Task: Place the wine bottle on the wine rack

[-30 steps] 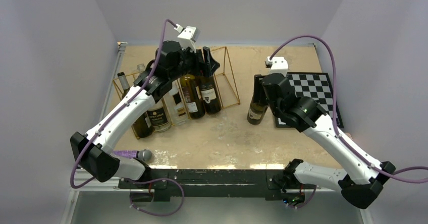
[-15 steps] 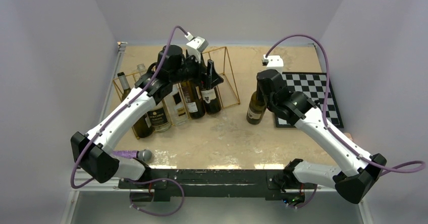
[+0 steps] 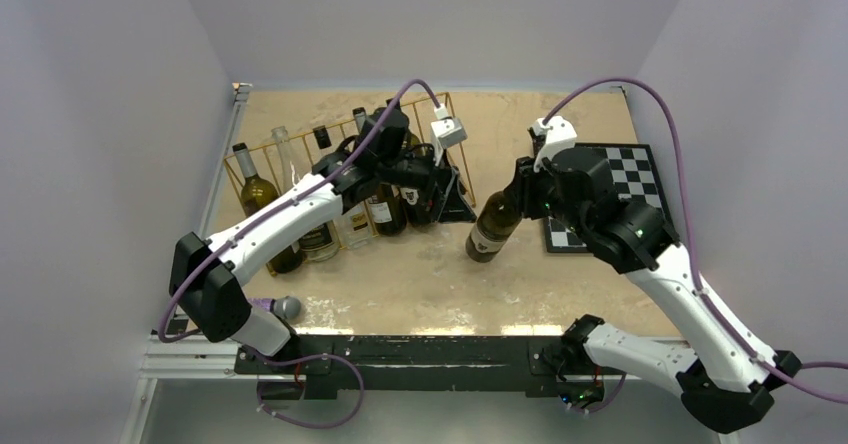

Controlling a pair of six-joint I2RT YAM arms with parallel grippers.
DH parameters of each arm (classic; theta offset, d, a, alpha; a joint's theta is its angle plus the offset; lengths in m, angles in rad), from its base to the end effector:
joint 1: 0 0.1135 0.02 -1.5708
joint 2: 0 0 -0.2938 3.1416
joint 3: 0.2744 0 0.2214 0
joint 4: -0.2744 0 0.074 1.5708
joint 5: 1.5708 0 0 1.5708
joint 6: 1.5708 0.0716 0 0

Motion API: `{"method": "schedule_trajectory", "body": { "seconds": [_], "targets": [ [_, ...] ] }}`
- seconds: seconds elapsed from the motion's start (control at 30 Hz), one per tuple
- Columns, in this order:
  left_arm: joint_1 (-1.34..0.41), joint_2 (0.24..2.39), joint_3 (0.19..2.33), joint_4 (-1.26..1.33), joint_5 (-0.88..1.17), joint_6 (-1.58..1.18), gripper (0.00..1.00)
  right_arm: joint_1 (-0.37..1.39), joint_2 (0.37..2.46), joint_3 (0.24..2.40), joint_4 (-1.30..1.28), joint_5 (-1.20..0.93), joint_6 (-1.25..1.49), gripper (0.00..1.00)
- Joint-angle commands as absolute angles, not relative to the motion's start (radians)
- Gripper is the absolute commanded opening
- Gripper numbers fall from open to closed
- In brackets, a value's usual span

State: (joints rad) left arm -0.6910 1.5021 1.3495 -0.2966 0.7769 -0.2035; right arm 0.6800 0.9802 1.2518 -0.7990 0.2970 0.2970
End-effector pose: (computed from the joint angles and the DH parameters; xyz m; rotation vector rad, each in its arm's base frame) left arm 0.2240 -0.2504 0.3792 1.0184 1.8851 -1.3294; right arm 0.1444 0.0898 0.4008 -0.2200 2.0738 0.2860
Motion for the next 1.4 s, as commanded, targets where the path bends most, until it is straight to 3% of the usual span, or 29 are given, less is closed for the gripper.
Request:
{"method": "schedule_trajectory", "body": {
  "seconds": [0.0, 0.23, 0.57, 0.73, 0.83, 0.9, 1.0, 1.13, 1.2, 1.3, 1.37],
  "targets": [
    [-0.737, 1.507, 1.324, -0.138, 0.853, -0.231, 0.93, 0.685, 0.910, 1.361, -0.709, 0.051, 0.272, 0.00],
    [-0.761, 1.505, 1.250, 0.015, 0.868, -0.294, 0.99, 0.689, 0.873, 1.375, -0.686, -0.124, 0.293, 0.00],
    [-0.783, 1.529, 1.147, 0.319, 1.047, -0.460, 0.99, 0.689, 0.888, 1.405, -0.664, -0.224, 0.362, 0.00],
    [-0.788, 1.510, 1.100, 0.374, 1.044, -0.471, 0.97, 0.689, 0.885, 1.408, -0.667, -0.216, 0.369, 0.00],
    [-0.788, 1.509, 1.114, 0.320, 1.045, -0.434, 0.79, 0.689, 0.883, 1.410, -0.666, -0.218, 0.373, 0.00],
    [-0.790, 1.514, 1.128, 0.279, 1.040, -0.412, 0.57, 0.689, 0.885, 1.410, -0.663, -0.218, 0.374, 0.00],
    [-0.790, 1.512, 1.153, 0.201, 0.958, -0.386, 0.00, 0.689, 0.886, 1.408, -0.660, -0.213, 0.377, 0.00],
    [-0.790, 1.496, 1.179, 0.128, 0.839, -0.341, 0.00, 0.689, 0.885, 1.404, -0.663, -0.189, 0.380, 0.00],
    [-0.791, 1.488, 1.180, 0.126, 0.819, -0.331, 0.00, 0.688, 0.883, 1.398, -0.664, -0.177, 0.381, 0.13],
    [-0.791, 1.480, 1.180, 0.122, 0.794, -0.319, 0.00, 0.689, 0.874, 1.386, -0.659, -0.159, 0.376, 0.61],
    [-0.791, 1.474, 1.185, 0.096, 0.757, -0.295, 0.00, 0.689, 0.871, 1.373, -0.655, -0.153, 0.367, 0.81]
  ]
}}
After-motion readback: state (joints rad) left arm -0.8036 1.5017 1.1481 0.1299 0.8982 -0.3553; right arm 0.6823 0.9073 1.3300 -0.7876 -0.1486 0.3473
